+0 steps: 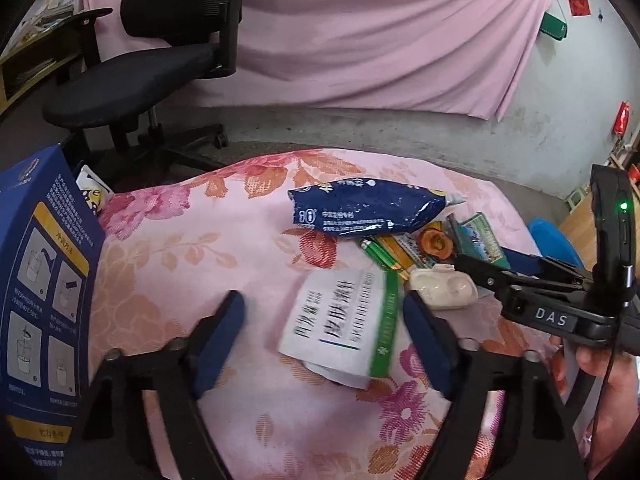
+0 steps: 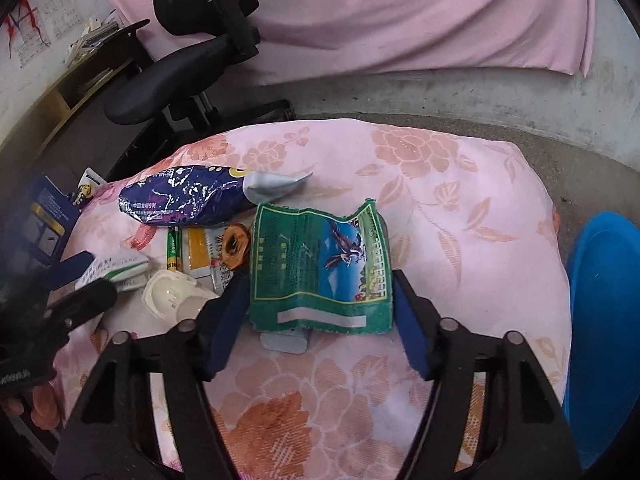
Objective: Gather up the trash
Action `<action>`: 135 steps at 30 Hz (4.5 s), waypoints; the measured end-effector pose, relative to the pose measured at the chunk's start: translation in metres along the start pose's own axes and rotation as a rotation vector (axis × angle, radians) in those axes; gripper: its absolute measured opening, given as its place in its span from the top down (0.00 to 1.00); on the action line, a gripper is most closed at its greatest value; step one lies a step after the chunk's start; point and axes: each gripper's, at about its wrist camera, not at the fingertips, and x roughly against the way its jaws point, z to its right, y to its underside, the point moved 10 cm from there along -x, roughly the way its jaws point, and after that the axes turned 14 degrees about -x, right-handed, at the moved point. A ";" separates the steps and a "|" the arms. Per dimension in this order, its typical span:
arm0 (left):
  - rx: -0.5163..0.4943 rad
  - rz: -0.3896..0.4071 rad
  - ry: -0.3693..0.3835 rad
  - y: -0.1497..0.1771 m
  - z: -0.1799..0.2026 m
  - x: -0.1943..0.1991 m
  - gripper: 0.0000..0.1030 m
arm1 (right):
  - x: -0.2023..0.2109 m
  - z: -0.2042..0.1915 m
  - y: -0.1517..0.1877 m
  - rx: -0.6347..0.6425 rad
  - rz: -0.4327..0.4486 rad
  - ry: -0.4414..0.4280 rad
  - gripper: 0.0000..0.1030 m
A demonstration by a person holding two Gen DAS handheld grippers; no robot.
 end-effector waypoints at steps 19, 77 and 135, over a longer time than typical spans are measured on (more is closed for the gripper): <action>-0.003 0.062 0.007 -0.003 0.008 0.018 0.58 | 0.031 0.014 0.001 -0.057 0.080 -0.096 0.59; -0.032 0.079 -0.005 0.004 0.102 0.033 0.58 | 0.091 0.031 0.055 0.098 0.114 -0.122 0.41; -0.242 0.707 0.092 -0.120 0.219 0.139 0.58 | 0.283 0.107 0.006 0.014 1.047 0.071 0.77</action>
